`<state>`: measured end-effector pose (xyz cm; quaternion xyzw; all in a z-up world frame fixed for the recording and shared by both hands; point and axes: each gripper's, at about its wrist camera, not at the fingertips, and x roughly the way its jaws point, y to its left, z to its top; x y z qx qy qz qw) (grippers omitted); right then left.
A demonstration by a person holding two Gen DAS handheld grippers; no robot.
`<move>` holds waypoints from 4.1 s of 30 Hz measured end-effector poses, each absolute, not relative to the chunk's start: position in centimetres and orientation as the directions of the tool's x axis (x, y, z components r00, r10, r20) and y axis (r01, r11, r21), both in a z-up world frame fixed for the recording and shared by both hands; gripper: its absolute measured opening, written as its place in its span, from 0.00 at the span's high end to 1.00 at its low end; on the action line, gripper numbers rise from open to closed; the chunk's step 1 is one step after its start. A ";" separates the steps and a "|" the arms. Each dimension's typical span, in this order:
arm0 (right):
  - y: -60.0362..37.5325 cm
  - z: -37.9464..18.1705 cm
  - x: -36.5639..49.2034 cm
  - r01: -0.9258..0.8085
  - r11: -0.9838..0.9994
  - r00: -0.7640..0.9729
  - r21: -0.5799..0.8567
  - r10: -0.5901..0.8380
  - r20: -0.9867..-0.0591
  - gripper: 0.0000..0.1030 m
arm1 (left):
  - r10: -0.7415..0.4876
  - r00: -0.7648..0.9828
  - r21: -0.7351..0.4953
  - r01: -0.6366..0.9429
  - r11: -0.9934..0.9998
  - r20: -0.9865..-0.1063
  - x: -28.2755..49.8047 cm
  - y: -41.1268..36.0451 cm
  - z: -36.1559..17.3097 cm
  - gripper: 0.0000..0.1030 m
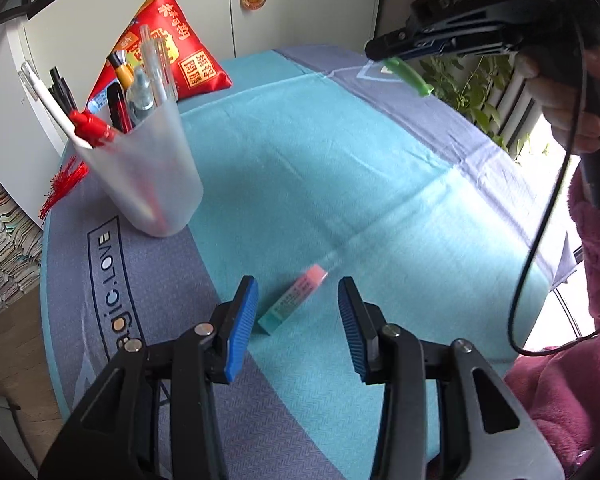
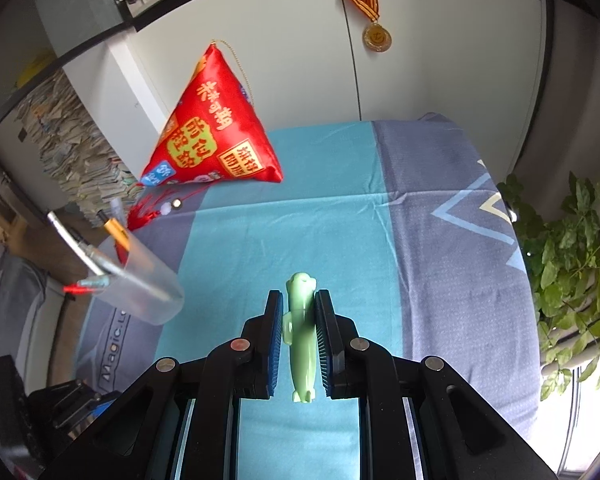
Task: Organize stationery
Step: 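Lift the eraser with the left tool while the right tool lifts the highlighter, then carry the green highlighter over the white cup with the right tool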
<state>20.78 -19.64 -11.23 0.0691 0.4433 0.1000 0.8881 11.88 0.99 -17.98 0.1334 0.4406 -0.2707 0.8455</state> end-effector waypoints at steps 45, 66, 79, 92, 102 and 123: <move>-17.4 -9.3 16.0 -0.188 0.951 0.611 0.244 0.308 -0.729 0.83 | -0.363 0.666 -0.059 0.433 0.900 -0.651 11.6 4.5 -9.5 0.91; -2.7 -5.5 23.2 -0.469 0.838 0.567 0.279 0.528 -0.633 0.83 | -0.322 0.692 -0.118 0.326 0.938 -0.646 11.0 9.6 -10.5 0.91; -1.9 -8.0 24.9 -0.437 0.862 0.546 0.258 0.482 -0.685 0.83 | -0.339 0.678 -0.143 0.329 0.933 -0.652 12.5 10.6 -11.1 0.91; -2.0 -8.7 25.7 -0.425 0.849 0.543 0.313 0.516 -0.662 0.83 | -0.343 0.672 -0.149 0.330 0.932 -0.656 12.7 10.9 -11.1 0.91; -2.9 -9.5 25.6 -0.408 0.838 0.517 0.361 0.539 -0.665 0.83 | -0.345 0.671 -0.149 0.332 0.931 -0.656 12.8 10.7 -11.0 0.91; -3.9 -8.3 23.8 -0.425 0.840 0.542 0.337 0.534 -0.649 0.83 | -0.350 0.668 -0.155 0.334 0.930 -0.657 12.6 9.9 -11.0 0.91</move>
